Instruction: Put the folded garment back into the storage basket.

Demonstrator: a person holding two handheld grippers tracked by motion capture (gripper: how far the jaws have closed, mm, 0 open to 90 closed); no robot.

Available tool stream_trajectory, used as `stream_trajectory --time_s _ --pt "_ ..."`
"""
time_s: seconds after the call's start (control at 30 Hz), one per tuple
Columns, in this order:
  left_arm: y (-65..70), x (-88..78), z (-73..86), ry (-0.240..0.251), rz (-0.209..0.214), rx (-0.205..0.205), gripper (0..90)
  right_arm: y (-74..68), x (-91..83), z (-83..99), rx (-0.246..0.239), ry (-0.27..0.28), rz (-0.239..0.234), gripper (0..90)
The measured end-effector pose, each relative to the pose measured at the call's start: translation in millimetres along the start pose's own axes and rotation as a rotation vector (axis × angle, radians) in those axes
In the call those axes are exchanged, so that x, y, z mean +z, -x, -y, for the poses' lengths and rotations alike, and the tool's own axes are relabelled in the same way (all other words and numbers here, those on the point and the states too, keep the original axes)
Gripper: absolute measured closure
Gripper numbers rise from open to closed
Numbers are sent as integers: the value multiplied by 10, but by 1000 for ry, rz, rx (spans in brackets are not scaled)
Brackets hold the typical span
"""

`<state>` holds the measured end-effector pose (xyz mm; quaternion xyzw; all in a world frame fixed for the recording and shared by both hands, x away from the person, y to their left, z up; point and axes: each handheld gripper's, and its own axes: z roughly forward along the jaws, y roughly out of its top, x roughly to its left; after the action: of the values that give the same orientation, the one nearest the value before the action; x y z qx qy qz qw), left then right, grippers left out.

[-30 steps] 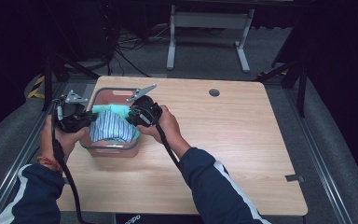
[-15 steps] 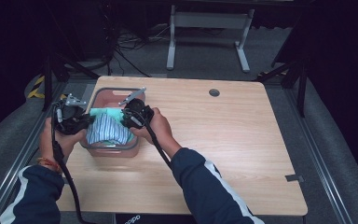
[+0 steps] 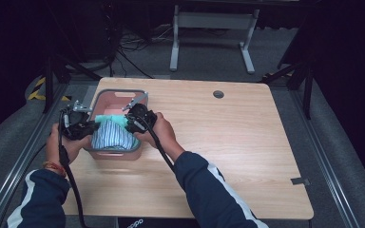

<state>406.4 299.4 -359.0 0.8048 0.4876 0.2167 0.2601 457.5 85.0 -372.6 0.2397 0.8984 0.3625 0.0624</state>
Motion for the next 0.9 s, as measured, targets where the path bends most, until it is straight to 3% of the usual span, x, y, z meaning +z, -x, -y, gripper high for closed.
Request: stream_trajectory --time_s 0.27,0.37,0.53,0.9 --pt "11 62 16 -20 2 5 821 13 26 31 -10 -15 10 822" --pt "13 72 23 -20 1 -3 809 17 40 44 -11 -23 20 777" --pt "-3 84 37 -30 -39 -21 741 41 51 70 -9 -41 41 740" --pt "36 36 32 -12 -39 -14 723 47 5 98 2 -21 53 702"
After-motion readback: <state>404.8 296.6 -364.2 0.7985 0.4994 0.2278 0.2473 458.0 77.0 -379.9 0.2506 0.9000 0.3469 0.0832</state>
